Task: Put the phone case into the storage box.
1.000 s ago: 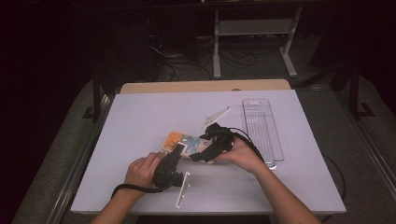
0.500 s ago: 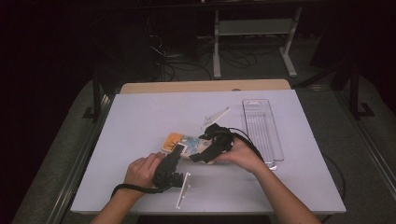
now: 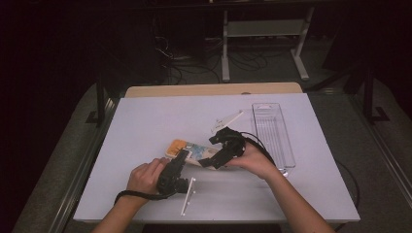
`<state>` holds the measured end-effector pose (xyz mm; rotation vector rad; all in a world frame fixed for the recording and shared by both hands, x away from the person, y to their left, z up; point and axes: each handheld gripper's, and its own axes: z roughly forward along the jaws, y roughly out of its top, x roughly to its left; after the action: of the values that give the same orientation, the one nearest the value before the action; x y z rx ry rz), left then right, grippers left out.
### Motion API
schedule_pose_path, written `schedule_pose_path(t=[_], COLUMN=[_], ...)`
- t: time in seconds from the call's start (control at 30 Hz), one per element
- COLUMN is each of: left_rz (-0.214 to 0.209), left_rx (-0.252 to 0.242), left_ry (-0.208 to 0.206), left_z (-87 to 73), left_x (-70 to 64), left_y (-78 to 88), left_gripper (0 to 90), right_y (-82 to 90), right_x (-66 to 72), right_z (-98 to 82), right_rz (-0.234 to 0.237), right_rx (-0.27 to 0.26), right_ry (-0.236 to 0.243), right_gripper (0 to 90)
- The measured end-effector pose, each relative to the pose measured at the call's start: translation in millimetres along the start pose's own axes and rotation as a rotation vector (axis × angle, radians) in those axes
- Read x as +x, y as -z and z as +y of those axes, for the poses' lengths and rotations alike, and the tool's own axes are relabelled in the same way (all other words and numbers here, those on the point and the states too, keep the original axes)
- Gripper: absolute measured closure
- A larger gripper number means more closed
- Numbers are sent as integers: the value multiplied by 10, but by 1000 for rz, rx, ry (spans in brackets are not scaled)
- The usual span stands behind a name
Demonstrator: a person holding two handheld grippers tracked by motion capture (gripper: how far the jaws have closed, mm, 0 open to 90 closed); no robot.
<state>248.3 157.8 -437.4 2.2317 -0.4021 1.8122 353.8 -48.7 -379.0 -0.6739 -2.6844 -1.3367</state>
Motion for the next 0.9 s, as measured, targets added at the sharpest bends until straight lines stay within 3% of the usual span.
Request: schedule_pose_path(t=[0.17, 0.47, 0.9], left_rz=[-3, -3, -8], left_rx=[14, 41, 54], left_ry=[4, 15, 29], left_z=[-66, -147, -186], left_x=[12, 43, 53], left_y=[4, 14, 19], left_gripper=[793, 793, 793], right_y=[136, 503, 825], right_x=[-56, -145, -195], right_z=[-16, -177, -606], right_rz=[-32, -118, -176], right_rx=[-34, -103, -151], right_ry=[8, -39, -90], right_gripper=[12, 12, 13])
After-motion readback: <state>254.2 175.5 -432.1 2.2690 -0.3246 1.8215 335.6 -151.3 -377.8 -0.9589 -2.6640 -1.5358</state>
